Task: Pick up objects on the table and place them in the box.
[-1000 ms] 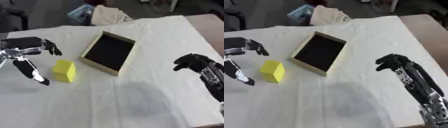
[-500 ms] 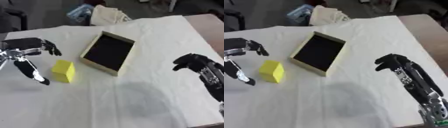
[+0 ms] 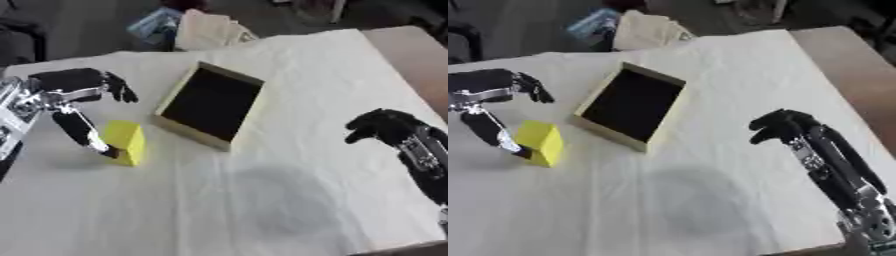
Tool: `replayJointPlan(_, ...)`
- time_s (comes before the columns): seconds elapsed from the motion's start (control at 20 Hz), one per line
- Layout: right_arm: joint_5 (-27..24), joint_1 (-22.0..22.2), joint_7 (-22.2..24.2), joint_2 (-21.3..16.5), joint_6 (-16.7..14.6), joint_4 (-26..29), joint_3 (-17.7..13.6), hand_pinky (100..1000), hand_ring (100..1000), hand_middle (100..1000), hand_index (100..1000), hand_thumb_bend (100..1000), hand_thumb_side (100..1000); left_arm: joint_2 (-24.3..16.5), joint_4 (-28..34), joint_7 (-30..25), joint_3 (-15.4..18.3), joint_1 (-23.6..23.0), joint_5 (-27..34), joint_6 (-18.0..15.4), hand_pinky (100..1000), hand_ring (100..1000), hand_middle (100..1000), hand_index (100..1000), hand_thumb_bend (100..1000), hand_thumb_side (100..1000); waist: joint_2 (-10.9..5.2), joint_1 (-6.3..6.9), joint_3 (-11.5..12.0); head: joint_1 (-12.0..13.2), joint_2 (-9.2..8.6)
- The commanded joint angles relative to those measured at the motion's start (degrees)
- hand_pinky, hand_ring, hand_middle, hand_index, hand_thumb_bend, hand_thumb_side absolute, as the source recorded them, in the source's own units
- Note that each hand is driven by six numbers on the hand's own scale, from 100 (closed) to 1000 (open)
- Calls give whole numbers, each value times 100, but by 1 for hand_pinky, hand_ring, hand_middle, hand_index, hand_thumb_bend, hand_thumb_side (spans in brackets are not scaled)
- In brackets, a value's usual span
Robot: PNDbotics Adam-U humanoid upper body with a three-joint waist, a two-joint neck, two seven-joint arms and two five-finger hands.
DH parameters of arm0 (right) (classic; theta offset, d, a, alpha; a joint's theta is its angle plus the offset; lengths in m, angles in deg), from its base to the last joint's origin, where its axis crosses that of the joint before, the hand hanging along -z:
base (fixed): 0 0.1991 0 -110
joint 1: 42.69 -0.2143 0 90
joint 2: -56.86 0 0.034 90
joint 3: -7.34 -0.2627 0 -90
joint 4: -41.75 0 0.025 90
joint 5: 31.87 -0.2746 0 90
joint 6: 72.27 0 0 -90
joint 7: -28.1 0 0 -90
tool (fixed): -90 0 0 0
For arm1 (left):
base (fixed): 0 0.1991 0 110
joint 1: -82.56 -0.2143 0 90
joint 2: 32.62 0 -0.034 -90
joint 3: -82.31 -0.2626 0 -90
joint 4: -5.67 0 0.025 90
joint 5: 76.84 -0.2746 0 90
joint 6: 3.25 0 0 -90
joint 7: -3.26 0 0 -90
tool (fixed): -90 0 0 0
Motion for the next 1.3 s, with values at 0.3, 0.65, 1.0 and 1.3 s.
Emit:
replayJointPlan(0.3, -37, -59, 27, -40, 1, 119, -12, 707, 622, 653, 729, 100, 971, 63, -295, -76, 77, 168, -244, -210, 792, 693, 663, 812, 740, 336, -78, -4, -35, 17, -36)
replayJointPlan(0.65, -40, -60, 29, -37, 8, 119, -19, 707, 622, 653, 729, 100, 970, 71, -278, -30, 138, 169, -111, -248, 735, 562, 507, 678, 589, 236, -81, 3, -47, 6, -38)
replayJointPlan(1.0, -40, -55, 30, -54, 6, 119, -22, 707, 623, 653, 729, 100, 969, -48, 50, -54, 224, 196, 306, -144, 721, 526, 463, 632, 538, 231, -93, 7, -39, -1, -46)
replayJointPlan(1.3, -39, -55, 30, -58, 6, 119, -22, 707, 623, 653, 729, 100, 969, -101, 224, -180, 235, 199, 504, -22, 721, 526, 463, 632, 538, 231, -95, 8, -37, -1, -46)
